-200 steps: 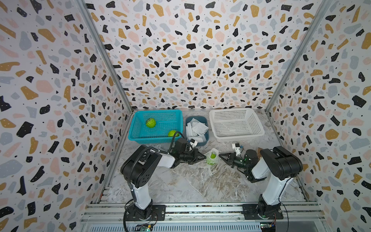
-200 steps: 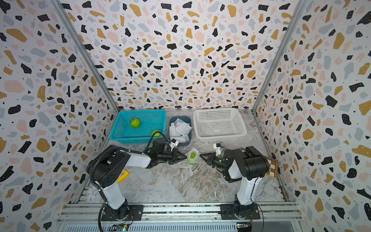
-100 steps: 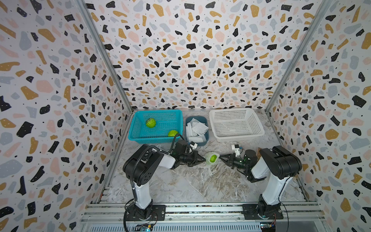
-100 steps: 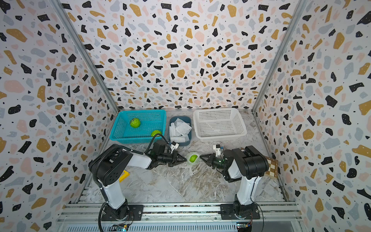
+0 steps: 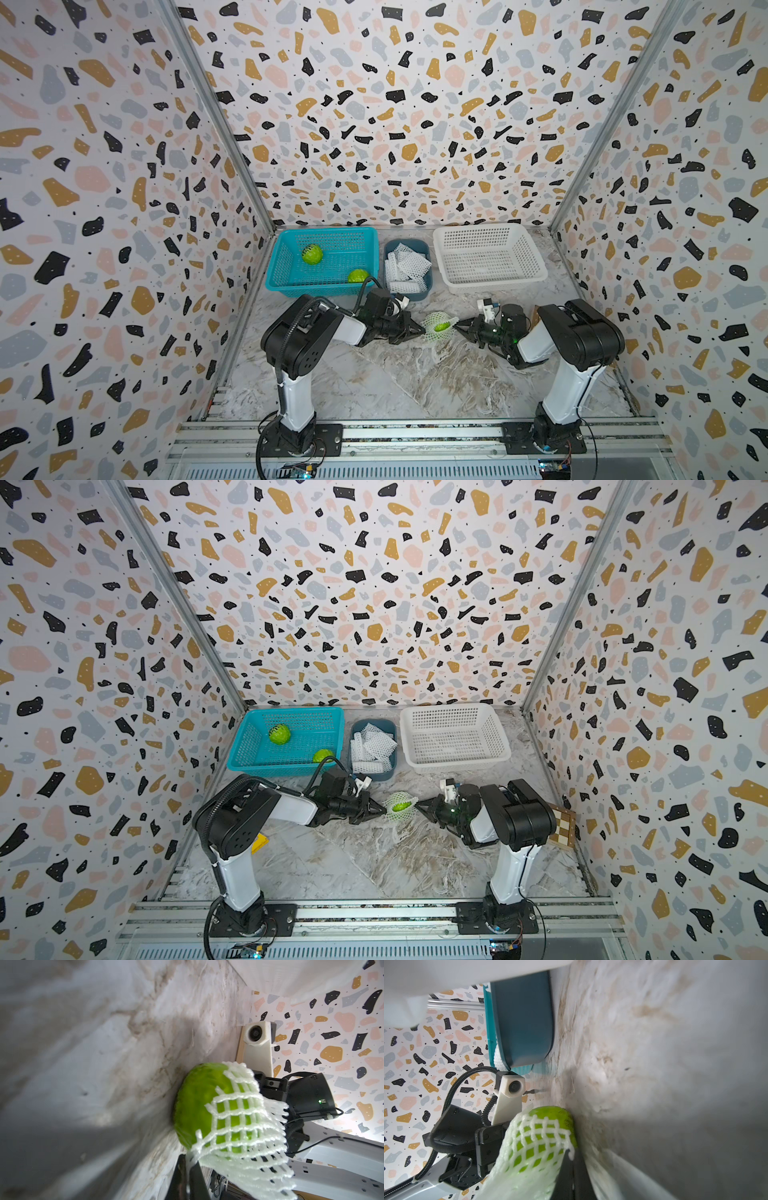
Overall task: Sleeve custard apples in foam nets
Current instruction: Put on the foam net on the custard apple.
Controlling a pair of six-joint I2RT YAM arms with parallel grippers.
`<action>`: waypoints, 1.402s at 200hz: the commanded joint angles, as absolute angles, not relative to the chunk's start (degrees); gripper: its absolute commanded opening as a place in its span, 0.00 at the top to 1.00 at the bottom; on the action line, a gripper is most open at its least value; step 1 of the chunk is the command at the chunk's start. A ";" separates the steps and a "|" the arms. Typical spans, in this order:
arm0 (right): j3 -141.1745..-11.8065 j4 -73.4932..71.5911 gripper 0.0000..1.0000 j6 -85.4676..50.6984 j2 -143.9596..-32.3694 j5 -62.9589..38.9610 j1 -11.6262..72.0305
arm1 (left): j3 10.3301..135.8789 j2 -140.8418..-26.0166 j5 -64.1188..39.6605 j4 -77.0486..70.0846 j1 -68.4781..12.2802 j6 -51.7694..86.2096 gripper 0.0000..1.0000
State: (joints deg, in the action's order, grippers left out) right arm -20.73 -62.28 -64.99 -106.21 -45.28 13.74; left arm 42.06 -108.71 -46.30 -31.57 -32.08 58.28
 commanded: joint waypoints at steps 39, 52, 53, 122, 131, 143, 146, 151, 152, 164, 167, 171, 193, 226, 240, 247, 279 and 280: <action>-23.97 -50.10 1.00 -57.92 -103.01 -41.34 14.66 | 44.21 -109.38 -45.99 -30.19 -31.85 56.56 1.00; -24.55 -48.68 1.00 -57.12 -102.83 -40.89 14.92 | 44.55 -109.25 -45.67 -29.48 -31.82 56.19 1.00; -24.58 -48.64 1.00 -57.08 -102.79 -40.88 14.97 | 44.60 -109.29 -45.64 -29.38 -31.86 56.22 1.00; -26.19 -42.23 0.89 -53.34 -100.52 -38.58 17.23 | 44.07 -108.81 -45.44 -28.59 -32.04 56.08 0.92; -26.21 -41.05 0.84 -52.86 -99.97 -38.05 17.14 | 43.76 -108.65 -45.14 -28.29 -32.06 56.02 0.89; -26.11 -39.86 0.80 -52.27 -99.37 -37.50 16.97 | 43.43 -108.26 -44.96 -28.14 -31.99 55.88 0.86; -26.04 -39.69 0.79 -52.19 -99.28 -37.33 16.89 | 43.34 -108.12 -44.92 -28.20 -32.00 55.90 0.85; -26.02 -39.32 0.77 -51.93 -99.02 -37.22 16.79 | 43.18 -107.98 -44.78 -28.21 -32.01 55.90 0.83; -25.97 -39.26 0.77 -51.94 -98.99 -37.15 16.75 | 43.17 -107.91 -44.76 -28.17 -32.04 55.90 0.83; -25.93 -38.00 0.74 -51.28 -98.39 -36.53 16.44 | 42.74 -107.38 -44.40 -28.15 -31.95 55.96 0.80; -25.96 -37.61 0.73 -51.09 -98.24 -36.36 16.35 | 42.65 -107.20 -44.27 -28.14 -32.00 55.94 0.79; -25.85 -37.15 0.73 -50.87 -98.04 -36.09 16.20 | 42.50 -107.02 -44.14 -27.94 -31.91 55.84 0.79; -26.02 -33.58 0.69 -49.20 -96.61 -34.30 15.82 | 41.69 -106.18 -43.40 -27.50 -31.88 55.38 0.75; -25.86 -29.40 0.62 -47.43 -94.06 -31.88 14.89 | 40.57 -105.02 -42.39 -27.25 -31.90 55.50 0.72; -25.88 -27.74 0.57 -46.86 -93.07 -31.74 14.22 | 40.05 -104.28 -41.81 -27.05 -31.90 55.53 0.71; -26.06 -26.69 0.55 -46.25 -92.23 -31.44 14.10 | 39.76 -103.92 -41.52 -26.94 -31.90 55.46 0.71; -27.63 -19.94 0.45 -43.41 -87.78 -28.53 14.15 | 38.57 -102.64 -40.66 -26.83 -31.82 55.81 0.68; -27.70 -19.59 0.45 -43.32 -87.61 -28.42 14.15 | 38.49 -102.56 -40.63 -26.86 -31.82 55.81 0.68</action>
State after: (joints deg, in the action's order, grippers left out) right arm -26.15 -29.85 -46.81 -90.74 -32.99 14.31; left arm 39.88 -104.53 -41.78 -26.79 -32.03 56.21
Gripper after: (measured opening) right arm 0.525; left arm 0.307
